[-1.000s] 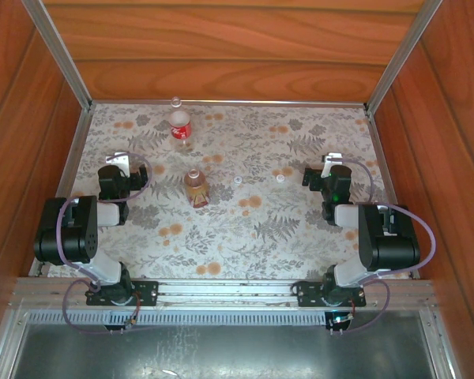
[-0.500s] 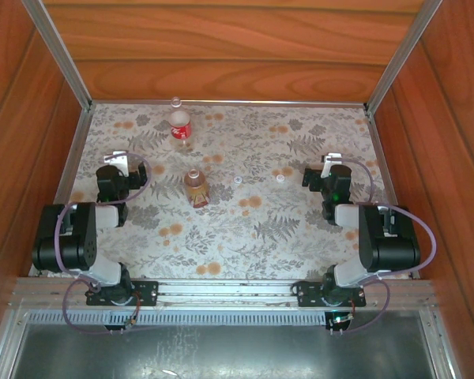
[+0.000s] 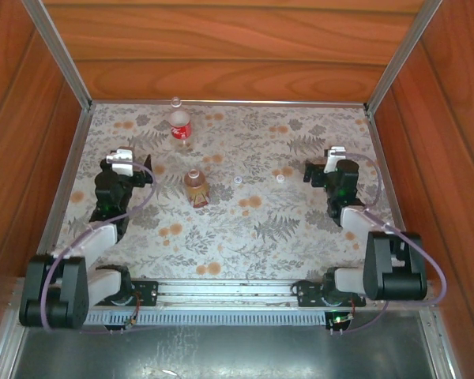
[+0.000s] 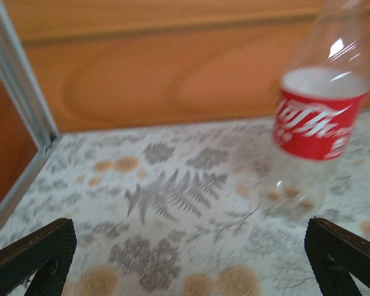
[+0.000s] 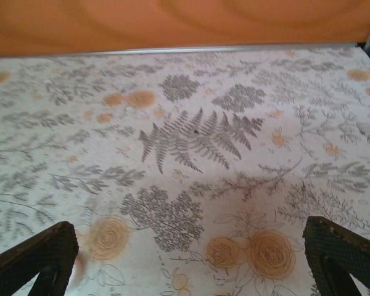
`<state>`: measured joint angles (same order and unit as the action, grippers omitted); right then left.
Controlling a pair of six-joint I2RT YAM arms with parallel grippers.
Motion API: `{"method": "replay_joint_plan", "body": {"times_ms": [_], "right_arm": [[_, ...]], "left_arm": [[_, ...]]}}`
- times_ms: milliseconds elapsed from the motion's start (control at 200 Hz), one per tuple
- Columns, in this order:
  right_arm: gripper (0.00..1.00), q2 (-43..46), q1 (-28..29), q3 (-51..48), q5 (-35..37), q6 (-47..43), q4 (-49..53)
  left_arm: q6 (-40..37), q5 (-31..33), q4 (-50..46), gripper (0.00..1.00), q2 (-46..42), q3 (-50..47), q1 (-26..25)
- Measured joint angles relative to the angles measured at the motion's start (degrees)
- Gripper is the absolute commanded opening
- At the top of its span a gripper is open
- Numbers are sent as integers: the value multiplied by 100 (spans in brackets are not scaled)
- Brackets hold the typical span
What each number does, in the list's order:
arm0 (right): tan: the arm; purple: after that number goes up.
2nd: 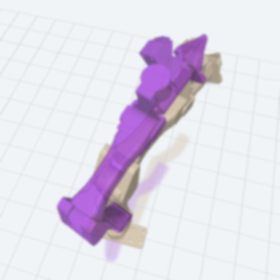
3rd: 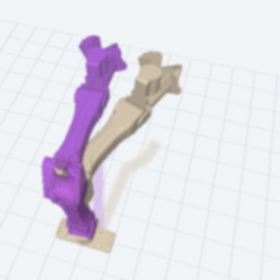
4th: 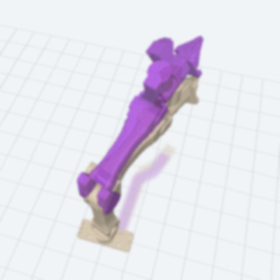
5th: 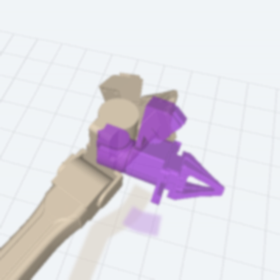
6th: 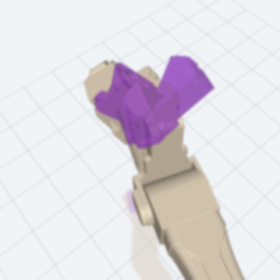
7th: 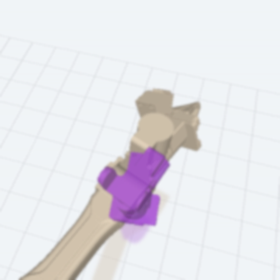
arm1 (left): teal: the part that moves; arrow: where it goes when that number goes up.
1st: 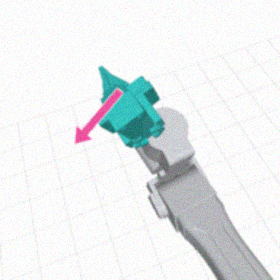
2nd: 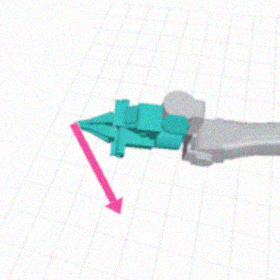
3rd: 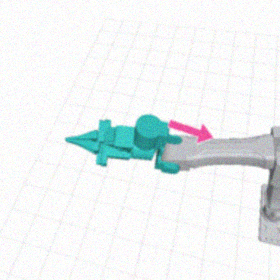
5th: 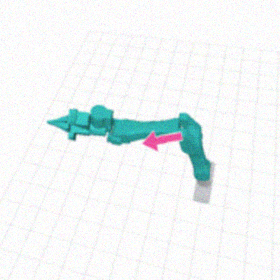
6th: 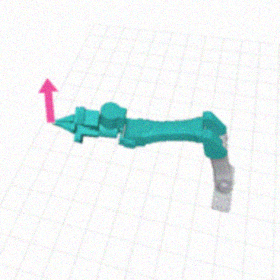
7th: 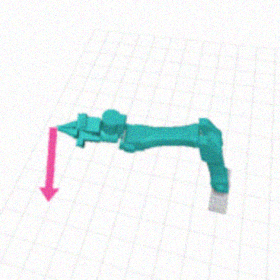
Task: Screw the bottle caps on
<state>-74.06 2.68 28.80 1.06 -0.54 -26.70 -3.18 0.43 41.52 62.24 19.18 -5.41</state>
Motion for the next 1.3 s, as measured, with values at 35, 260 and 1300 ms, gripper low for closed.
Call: {"method": "replay_joint_plan", "body": {"times_ms": [35, 260, 1300], "right_arm": [[100, 144, 28, 31, -94, -9, 138], [100, 669, 448, 186, -726, -256, 953], [100, 339, 1764, 730, -1403, -1150, 2050]], "left_arm": [[-24, 7, -181, 100, -264, 37, -136], [-136, -398, -1075, 100, -1309, 485, -826], [-538, -2238, -374, 100, 852, -177, -1917]]}}
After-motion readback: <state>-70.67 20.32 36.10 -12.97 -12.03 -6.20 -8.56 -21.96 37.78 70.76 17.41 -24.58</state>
